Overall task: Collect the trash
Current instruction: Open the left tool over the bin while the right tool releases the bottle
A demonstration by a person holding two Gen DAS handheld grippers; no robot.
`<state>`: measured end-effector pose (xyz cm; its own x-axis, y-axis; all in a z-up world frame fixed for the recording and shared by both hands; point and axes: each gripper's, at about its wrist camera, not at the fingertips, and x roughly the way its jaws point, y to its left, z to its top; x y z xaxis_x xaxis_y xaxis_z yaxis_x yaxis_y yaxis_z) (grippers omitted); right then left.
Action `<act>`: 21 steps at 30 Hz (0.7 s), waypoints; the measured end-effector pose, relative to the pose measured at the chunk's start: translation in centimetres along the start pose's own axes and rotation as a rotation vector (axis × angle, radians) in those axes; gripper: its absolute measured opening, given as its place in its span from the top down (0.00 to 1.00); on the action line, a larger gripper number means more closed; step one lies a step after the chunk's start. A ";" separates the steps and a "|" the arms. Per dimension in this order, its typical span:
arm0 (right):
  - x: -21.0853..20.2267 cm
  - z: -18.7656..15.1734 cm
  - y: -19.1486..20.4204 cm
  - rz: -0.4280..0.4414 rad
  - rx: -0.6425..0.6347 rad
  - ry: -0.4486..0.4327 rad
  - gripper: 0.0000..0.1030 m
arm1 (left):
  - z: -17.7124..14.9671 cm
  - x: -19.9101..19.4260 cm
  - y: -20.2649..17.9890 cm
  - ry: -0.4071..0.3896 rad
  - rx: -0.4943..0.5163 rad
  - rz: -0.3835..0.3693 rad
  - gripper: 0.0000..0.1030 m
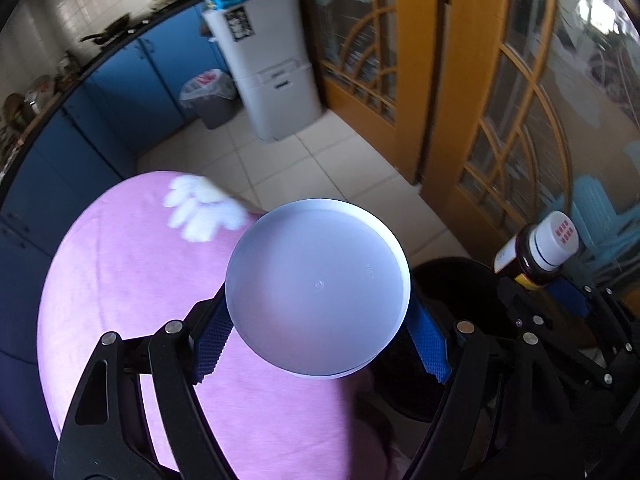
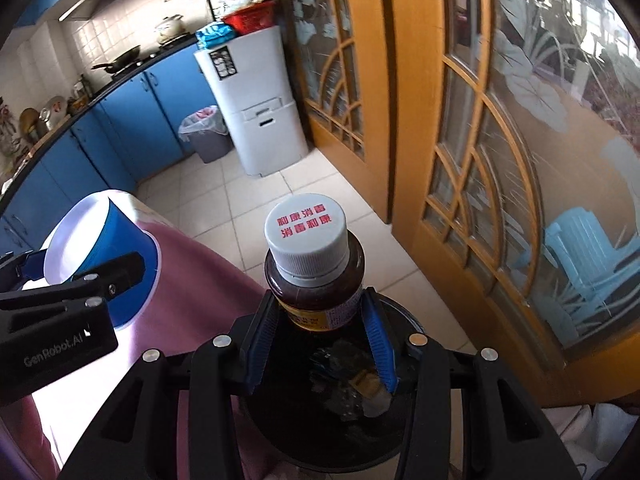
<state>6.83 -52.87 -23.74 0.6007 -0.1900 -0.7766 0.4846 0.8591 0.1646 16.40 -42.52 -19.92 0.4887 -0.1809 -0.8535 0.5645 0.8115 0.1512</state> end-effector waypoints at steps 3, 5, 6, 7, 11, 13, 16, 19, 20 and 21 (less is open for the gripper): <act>0.1 -0.5 -1.4 -0.017 0.018 0.005 0.59 | 0.1 0.3 -1.6 0.005 0.031 -0.009 0.20; 0.2 -0.6 -2.0 -0.019 0.030 0.009 0.59 | 0.3 0.3 -2.4 0.000 0.049 -0.008 0.19; 0.2 -0.6 -2.4 -0.021 0.036 0.010 0.59 | 0.3 0.4 -2.8 0.003 0.056 -0.012 0.18; 0.2 -0.7 -2.5 -0.022 0.039 0.011 0.59 | 0.4 0.5 -3.0 0.007 0.058 -0.009 0.18; 0.6 -0.9 -2.8 -0.017 0.045 0.020 0.59 | 0.4 0.9 -2.8 0.013 0.051 0.005 0.18; 0.9 -0.9 -2.5 -0.013 0.039 0.026 0.59 | 0.4 1.1 -2.2 0.022 0.036 0.011 0.18; 1.3 -1.0 -1.9 -0.003 0.032 0.033 0.59 | 0.3 1.3 -0.9 0.030 0.006 0.026 0.18; 1.7 -1.0 -1.5 0.009 0.033 0.044 0.59 | 0.2 1.3 0.4 0.035 -0.018 0.036 0.18; 1.8 -1.0 -1.3 0.012 0.037 0.050 0.59 | 0.2 1.3 0.9 0.037 -0.027 0.042 0.18; 1.9 -1.0 -1.2 0.016 0.040 0.055 0.59 | 0.1 1.2 1.3 0.038 -0.033 0.044 0.18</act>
<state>6.70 -53.79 -26.05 0.5735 -0.1490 -0.8056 0.5005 0.8422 0.2004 17.84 -41.73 -20.72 0.4864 -0.1241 -0.8649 0.5206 0.8362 0.1727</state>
